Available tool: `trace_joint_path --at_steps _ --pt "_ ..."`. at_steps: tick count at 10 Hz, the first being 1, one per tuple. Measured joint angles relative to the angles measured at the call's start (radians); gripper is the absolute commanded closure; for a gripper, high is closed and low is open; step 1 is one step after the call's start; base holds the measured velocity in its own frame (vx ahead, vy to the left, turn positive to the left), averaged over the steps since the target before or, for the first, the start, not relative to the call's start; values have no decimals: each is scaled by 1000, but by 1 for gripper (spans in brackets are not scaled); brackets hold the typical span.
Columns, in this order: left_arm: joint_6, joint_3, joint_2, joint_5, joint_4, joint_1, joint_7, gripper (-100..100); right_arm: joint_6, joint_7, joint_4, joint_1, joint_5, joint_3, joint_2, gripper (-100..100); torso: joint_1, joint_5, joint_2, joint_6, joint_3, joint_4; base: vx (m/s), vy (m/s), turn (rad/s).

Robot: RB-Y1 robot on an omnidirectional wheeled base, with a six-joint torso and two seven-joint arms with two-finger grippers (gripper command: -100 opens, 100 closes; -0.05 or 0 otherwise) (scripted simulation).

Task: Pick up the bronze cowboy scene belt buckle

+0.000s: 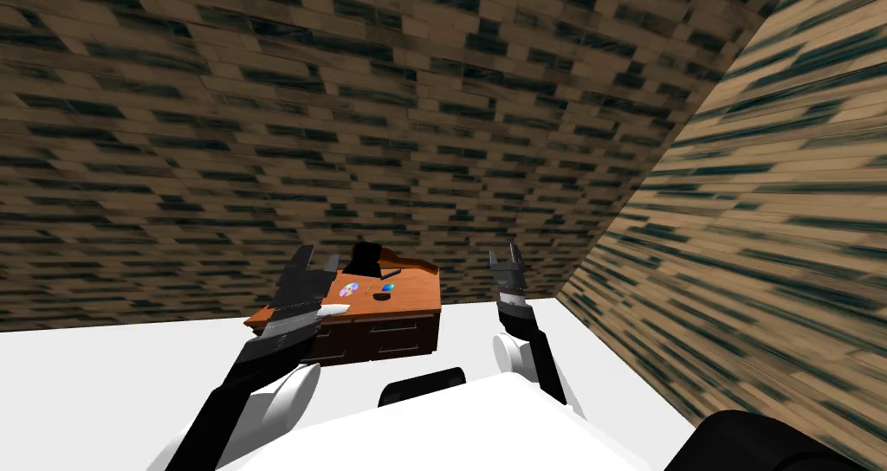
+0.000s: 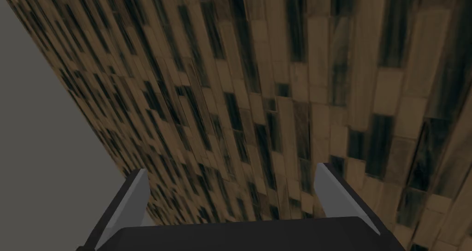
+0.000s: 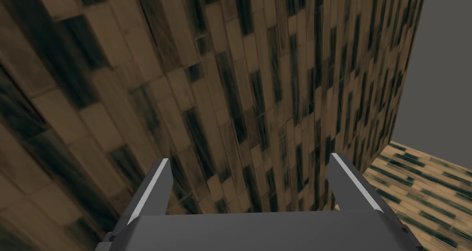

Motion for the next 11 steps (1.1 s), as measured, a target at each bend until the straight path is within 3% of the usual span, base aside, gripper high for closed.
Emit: trace_joint_path --at_steps 6,11 --pt "96 12 81 45 133 -39 28 -100 0 0 0 0 0 0 0 0 4 1 1 0 0 0 -18 70 -150" --pt "212 25 148 91 246 -76 56 -100 0 0 0 0 0 0 0 0 5 1 1 0 0 0 -23 64 -170"
